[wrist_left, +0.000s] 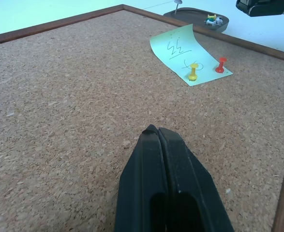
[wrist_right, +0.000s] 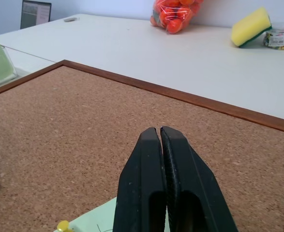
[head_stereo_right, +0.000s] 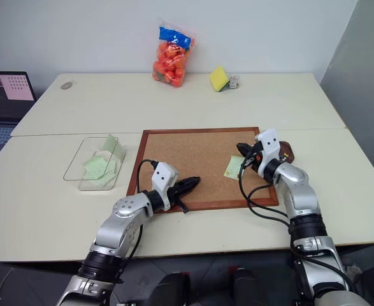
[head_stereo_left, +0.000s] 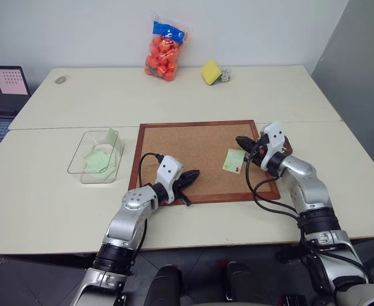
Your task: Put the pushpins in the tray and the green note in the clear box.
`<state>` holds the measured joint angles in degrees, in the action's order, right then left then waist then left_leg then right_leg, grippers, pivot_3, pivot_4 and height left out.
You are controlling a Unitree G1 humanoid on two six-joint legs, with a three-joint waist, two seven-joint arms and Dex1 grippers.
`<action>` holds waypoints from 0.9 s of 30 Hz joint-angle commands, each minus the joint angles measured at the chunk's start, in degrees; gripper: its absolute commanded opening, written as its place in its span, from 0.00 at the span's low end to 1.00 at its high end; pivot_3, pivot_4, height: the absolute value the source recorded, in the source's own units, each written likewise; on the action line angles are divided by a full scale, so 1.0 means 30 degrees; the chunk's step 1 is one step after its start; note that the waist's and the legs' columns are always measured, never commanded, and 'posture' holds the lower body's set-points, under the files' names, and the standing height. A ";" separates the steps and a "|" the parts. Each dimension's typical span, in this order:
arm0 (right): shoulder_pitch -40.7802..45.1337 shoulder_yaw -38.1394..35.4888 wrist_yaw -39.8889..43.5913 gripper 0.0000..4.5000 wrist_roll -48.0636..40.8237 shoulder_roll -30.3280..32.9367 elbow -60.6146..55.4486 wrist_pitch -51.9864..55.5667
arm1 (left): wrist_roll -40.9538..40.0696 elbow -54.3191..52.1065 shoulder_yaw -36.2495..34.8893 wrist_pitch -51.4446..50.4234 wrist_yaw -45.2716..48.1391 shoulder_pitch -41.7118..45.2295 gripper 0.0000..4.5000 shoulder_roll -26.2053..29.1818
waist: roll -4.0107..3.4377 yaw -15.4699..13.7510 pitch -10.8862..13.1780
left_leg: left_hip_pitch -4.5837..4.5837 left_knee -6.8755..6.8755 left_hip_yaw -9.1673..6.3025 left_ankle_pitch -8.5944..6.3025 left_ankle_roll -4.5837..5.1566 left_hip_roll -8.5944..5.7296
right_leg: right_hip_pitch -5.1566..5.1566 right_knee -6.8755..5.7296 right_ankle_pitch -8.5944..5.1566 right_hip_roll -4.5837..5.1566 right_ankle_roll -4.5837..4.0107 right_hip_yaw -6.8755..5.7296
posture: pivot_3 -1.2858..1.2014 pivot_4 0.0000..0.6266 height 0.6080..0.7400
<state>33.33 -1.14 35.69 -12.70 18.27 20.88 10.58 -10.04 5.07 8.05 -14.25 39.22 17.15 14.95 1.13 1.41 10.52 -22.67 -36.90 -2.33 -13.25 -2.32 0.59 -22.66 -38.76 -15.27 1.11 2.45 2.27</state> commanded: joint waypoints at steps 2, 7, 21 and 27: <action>0.1258 -0.1537 -0.2869 0.01 0.0984 0.1127 0.1577 -0.0513 | 0.0151 0.0342 0.0565 -0.0204 -0.0048 -0.0372 0.00 -0.0314 | 0.0000 -0.0011 0.0000 | 0.0000 -0.0001 0.0004 0.0000 0.0000 0.0000 | 0.0001 0.0005 0.0000 0.0003 0.0000 0.0005 | 0.52 0.24 1.00; 0.2436 -0.2563 -0.4014 0.01 0.0742 0.1533 0.3760 -0.0376 | 0.0177 0.0393 0.0697 -0.0200 -0.0067 -0.0325 0.00 -0.0478 | -0.0002 -0.0012 -0.0001 | 0.0001 0.0015 0.0012 0.0000 0.0001 -0.0004 | 0.0003 0.0025 0.0000 0.0005 -0.0001 0.0007 | 0.52 0.24 1.00; 0.3618 -0.3115 -0.4620 0.23 0.0691 0.1558 0.6565 -0.0887 | 0.0202 0.0300 0.0572 -0.0270 -0.0073 -0.0342 0.00 -0.0432 | -0.0007 -0.0053 -0.0002 | -0.0011 0.0014 0.0010 -0.0001 0.0003 -0.0005 | 0.0009 0.0045 0.0004 0.0016 0.0003 0.0007 | 0.52 0.24 1.00; 0.3546 -0.3200 -0.4743 0.48 0.0729 0.1557 0.6608 -0.0934 | 0.0189 0.0336 0.0573 -0.0278 -0.0054 -0.0267 0.00 -0.0438 | -0.0009 -0.0051 -0.0002 | -0.0011 0.0015 0.0011 -0.0001 0.0004 -0.0005 | 0.0009 0.0047 0.0003 0.0014 0.0004 0.0008 | 0.52 0.24 1.00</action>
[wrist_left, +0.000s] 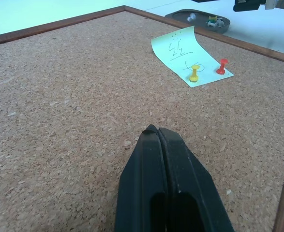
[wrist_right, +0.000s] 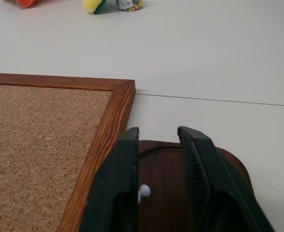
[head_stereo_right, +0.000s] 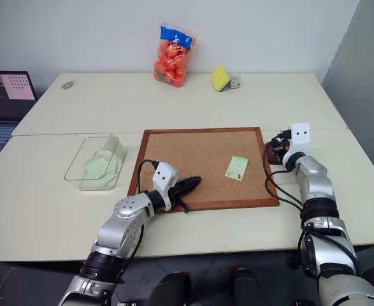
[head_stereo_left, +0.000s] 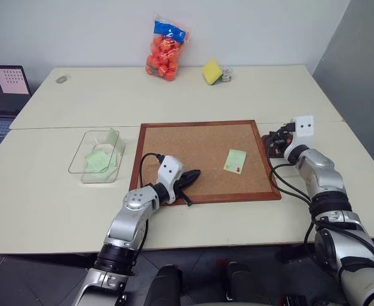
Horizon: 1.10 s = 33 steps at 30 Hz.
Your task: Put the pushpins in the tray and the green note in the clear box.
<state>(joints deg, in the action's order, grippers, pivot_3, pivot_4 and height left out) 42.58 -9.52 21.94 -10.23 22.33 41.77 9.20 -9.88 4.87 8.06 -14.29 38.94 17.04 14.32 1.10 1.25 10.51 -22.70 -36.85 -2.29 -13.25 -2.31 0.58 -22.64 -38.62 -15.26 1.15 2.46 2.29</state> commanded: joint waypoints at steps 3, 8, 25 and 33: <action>0.0384 -0.0438 -0.0181 0.64 -0.0145 0.0228 -0.0528 -0.0422 | 0.0145 0.0451 0.0587 -0.0233 0.0073 -0.0179 0.00 -0.0230 | 0.0000 0.0000 0.0000 | 0.0000 0.0000 -0.0001 0.0000 0.0000 0.0001 | 0.0000 0.0000 0.0000 0.0000 0.0000 0.0000 | 0.52 0.24 1.00; -0.0195 -0.0204 0.0794 0.88 -0.0284 0.0412 -0.1618 -0.0326 | 0.0149 0.0518 0.0595 -0.0188 0.0156 -0.0131 0.00 -0.0197 | -0.0001 0.0000 0.0000 | -0.0001 0.0001 -0.0001 0.0000 0.0000 0.0000 | 0.0000 0.0000 0.0000 0.0000 0.0000 0.0000 | 0.52 0.24 1.00; -0.6895 0.2525 0.7527 0.99 -0.2620 0.0844 -1.2950 0.1804 | 0.0194 0.0562 0.0711 -0.0219 0.0301 -0.0126 0.00 -0.0251 | -0.0005 -0.0051 0.0000 | -0.0018 0.0005 -0.0023 -0.0002 0.0000 0.0007 | -0.0001 0.0036 0.0001 -0.0002 0.0012 -0.0021 | 0.52 0.24 1.00; -0.7844 0.4085 0.8291 0.99 -0.2179 0.0425 -1.3200 0.1372 | 0.0191 0.0411 0.0706 -0.0268 0.0329 -0.0246 0.00 -0.0231 | -0.0005 -0.0082 0.0000 | -0.0024 0.0008 -0.0027 -0.0002 0.0000 0.0006 | 0.0004 0.0063 0.0004 -0.0002 0.0017 -0.0029 | 0.52 0.24 1.00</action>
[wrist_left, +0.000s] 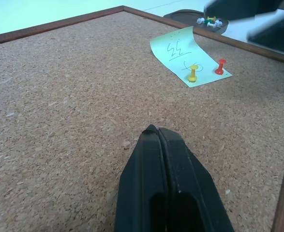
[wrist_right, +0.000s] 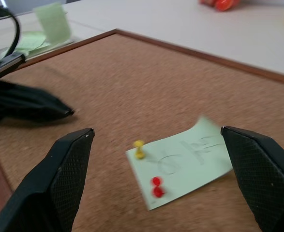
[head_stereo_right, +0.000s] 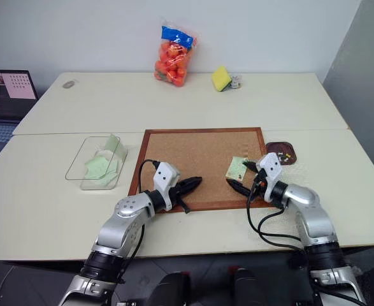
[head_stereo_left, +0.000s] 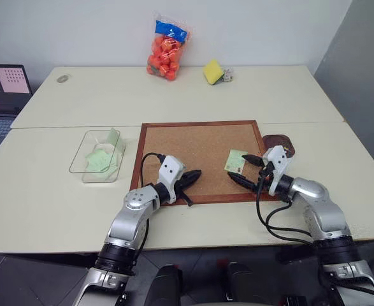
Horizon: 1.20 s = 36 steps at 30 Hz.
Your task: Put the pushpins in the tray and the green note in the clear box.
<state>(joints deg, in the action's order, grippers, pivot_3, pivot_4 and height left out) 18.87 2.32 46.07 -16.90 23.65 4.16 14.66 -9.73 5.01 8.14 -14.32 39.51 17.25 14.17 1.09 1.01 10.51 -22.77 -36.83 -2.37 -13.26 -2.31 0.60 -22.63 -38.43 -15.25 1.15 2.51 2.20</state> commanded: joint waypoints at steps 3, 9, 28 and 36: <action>0.0286 0.0351 0.0265 0.99 0.0317 -0.0112 0.0409 -0.0843 | 0.0144 0.0255 0.0665 -0.0288 0.0090 -0.0397 0.00 -0.0171 | 0.0000 -0.0001 0.0000 | -0.0002 0.0004 -0.0007 0.0000 0.0000 0.0000 | 0.0005 0.0019 0.0003 -0.0005 0.0005 -0.0011 | 0.52 0.24 1.00; 0.0568 0.0476 0.0279 0.99 0.0611 -0.0152 0.1495 -0.1308 | 0.0148 0.0241 0.0680 -0.0243 0.0080 -0.0406 0.00 -0.0155 | -0.0001 -0.0007 -0.0001 | 0.0005 0.0025 -0.0023 -0.0001 0.0001 0.0006 | 0.0076 0.0147 0.0033 -0.0010 0.0046 -0.0026 | 0.52 0.24 1.00; 0.0900 0.0112 0.0060 0.45 0.0667 -0.0526 0.2253 -0.1596 | 0.0135 0.0084 0.0765 -0.0312 0.0090 -0.0365 0.00 -0.0153 | -0.0001 -0.0013 -0.0001 | 0.0007 0.0026 -0.0031 -0.0003 0.0003 0.0002 | 0.0090 0.0160 0.0035 0.0000 0.0051 -0.0027 | 0.52 0.24 1.00; 0.0796 0.0331 0.0070 0.06 0.1067 -0.0365 0.2384 -0.1824 | 0.0137 0.0033 0.0745 -0.0355 0.0017 -0.0390 0.00 -0.0185 | -0.0001 -0.0013 -0.0001 | 0.0008 0.0025 -0.0030 -0.0003 0.0003 0.0001 | 0.0090 0.0160 0.0036 -0.0001 0.0051 -0.0027 | 0.52 0.24 1.00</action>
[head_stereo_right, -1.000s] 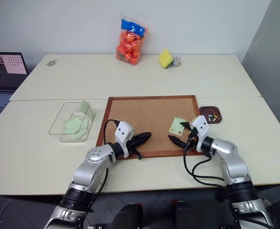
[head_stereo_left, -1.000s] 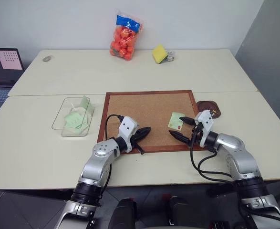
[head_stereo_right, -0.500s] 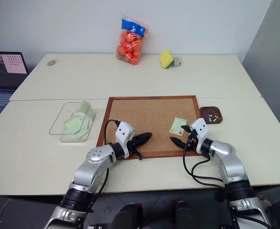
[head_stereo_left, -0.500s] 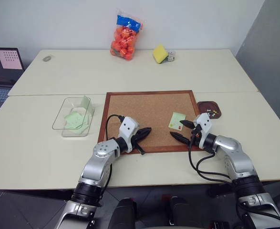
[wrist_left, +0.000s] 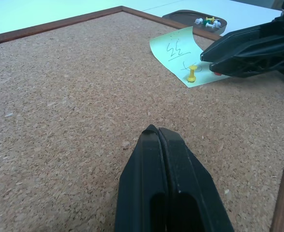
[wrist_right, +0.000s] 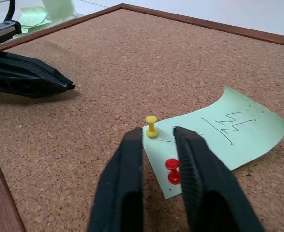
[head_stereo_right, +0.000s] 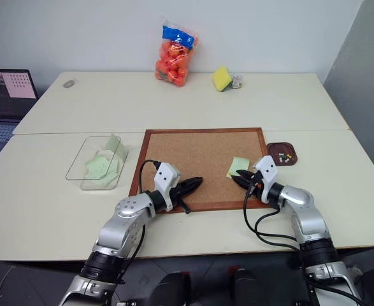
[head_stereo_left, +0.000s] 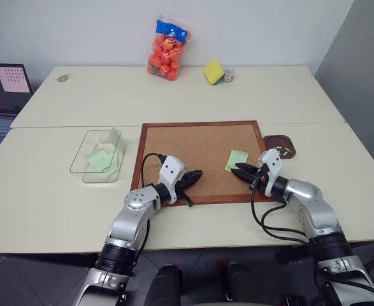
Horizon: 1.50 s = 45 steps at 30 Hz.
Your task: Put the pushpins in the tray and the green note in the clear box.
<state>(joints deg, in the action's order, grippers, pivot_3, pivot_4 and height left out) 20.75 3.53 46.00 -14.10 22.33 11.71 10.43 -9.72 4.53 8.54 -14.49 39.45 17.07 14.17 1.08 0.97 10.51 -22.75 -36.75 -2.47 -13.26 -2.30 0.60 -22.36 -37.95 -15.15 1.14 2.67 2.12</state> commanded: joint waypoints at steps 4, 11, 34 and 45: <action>0.0306 -0.0135 0.0063 0.00 0.0122 0.0044 -0.0046 -0.0397 | 0.0137 0.0142 0.0605 -0.0321 -0.0019 -0.0355 0.00 -0.0198 | 0.0000 0.0000 0.0000 | 0.0002 0.0001 0.0000 0.0000 0.0000 0.0000 | 0.0001 0.0000 0.0000 -0.0001 0.0000 0.0001 | 0.52 0.24 1.00; 0.0540 -0.0684 -0.0296 0.00 -0.0250 -0.0112 -0.0161 -0.0492 | 0.0133 0.0093 0.0592 -0.0345 -0.0091 -0.0415 0.00 -0.0214 | 0.0000 0.0004 0.0000 | 0.0008 0.0000 0.0008 0.0000 0.0000 0.0000 | 0.0004 0.0000 0.0001 -0.0001 0.0002 0.0007 | 0.52 0.24 1.00; 0.0708 -0.1198 -0.0725 0.00 -0.1232 -0.0108 -0.2233 0.0534 | 0.0132 0.0296 0.0622 -0.0329 0.0101 -0.0293 0.00 -0.0191 | -0.0002 -0.0003 0.0002 | -0.0001 0.0007 0.0008 -0.0003 0.0003 0.0001 | 0.0002 0.0015 0.0002 0.0001 0.0002 0.0008 | 0.52 0.24 1.00; 0.2925 -0.3960 -0.4683 0.00 -0.1336 -0.0324 0.0576 0.1376 | 0.0181 0.0448 0.0633 -0.0197 0.0099 -0.0257 0.00 -0.0251 | -0.0002 -0.0011 0.0002 | -0.0002 0.0005 0.0013 -0.0003 0.0004 0.0003 | 0.0002 0.0012 0.0005 0.0007 0.0001 0.0011 | 0.52 0.24 1.00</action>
<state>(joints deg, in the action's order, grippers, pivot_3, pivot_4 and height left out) 27.38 -4.91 35.50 -17.82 21.22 11.96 15.01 -9.63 4.47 8.55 -14.47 39.40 17.06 13.85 1.08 0.93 10.51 -22.74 -36.74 -2.41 -13.27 -2.29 0.60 -22.34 -37.91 -15.13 1.16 2.66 2.16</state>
